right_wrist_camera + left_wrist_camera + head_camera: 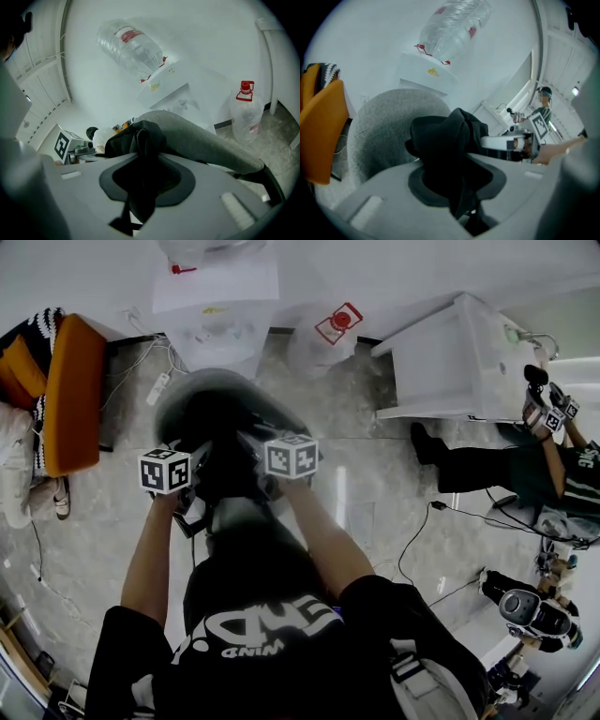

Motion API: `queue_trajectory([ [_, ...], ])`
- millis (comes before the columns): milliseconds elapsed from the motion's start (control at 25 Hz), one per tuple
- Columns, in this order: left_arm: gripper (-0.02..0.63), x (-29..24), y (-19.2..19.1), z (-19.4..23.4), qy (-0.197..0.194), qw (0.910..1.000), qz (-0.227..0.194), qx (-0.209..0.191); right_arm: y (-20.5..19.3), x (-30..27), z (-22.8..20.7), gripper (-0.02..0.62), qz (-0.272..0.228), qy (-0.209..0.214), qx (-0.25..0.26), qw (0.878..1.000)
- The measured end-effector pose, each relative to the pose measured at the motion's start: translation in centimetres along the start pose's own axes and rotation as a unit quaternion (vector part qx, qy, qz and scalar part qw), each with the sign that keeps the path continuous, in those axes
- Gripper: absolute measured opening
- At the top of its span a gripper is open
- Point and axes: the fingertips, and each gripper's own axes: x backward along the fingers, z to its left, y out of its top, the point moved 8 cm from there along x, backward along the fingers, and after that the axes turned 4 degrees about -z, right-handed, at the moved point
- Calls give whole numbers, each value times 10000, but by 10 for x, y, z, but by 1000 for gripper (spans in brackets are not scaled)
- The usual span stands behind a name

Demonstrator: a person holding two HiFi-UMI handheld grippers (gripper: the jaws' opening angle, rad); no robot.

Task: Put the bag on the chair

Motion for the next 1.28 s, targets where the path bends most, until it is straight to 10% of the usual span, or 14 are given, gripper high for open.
queue_trajectory([
  [520,332,37,-17,-16,637,9966,220,467,2,45,35,148,-79,-286,368,9989],
  [1280,392,140,-44,-81,357,9986,339,178,-29,120,147,149,-476,91,893,9948],
])
